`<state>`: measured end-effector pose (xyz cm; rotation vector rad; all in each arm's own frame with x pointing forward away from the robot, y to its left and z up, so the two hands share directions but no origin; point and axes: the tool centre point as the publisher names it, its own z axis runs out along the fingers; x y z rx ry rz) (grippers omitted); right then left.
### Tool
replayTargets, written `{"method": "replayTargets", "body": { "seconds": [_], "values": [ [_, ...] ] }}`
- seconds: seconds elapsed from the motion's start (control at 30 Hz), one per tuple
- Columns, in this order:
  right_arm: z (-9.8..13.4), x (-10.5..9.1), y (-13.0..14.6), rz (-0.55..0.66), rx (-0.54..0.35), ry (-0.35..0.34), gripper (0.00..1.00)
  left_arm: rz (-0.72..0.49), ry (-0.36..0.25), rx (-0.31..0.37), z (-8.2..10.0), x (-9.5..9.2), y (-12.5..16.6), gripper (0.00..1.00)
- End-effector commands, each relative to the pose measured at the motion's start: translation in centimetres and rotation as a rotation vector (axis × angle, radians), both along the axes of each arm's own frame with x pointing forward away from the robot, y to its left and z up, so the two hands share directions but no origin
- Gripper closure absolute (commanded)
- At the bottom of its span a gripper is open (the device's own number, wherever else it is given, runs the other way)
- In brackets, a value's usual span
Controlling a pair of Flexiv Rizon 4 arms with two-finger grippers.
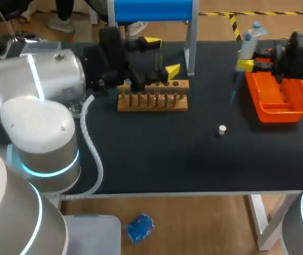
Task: Invert the test tube, pick up the pipette, mount the tip to pipette, aspirate from beaker and dispense into the tube, eject the tip, return the pipette, and cap with the stopper.
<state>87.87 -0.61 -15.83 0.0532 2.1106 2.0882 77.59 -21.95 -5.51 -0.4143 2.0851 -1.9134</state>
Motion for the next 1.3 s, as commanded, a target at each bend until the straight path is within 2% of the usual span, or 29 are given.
{"method": "replayTargets", "body": {
  "seconds": [0.03,0.23,0.6,0.9,1.3],
  "values": [
    [-0.1,0.9,-4.0,0.021,0.015,-0.001,1.0,-0.005,0.072,0.143,2.5,3.8,-7.5,0.0],
    [0.7,1.5,-7.5,-0.02,0.039,-0.011,1.0,-0.039,0.096,0.179,3.7,6.0,-11.5,0.0],
    [0.5,1.5,-12.8,-0.113,0.017,-0.011,1.0,-0.112,0.11,0.2,4.1,8.0,-15.6,0.0],
    [-0.7,1.6,-15.4,-0.142,0.018,0.003,1.0,-0.142,0.126,0.208,3.9,8.8,-16.8,0.0],
    [-2.0,2.3,-16.5,-0.137,0.035,0.013,1.0,-0.142,0.126,0.208,3.9,8.8,-16.8,0.0]
  ]
}}
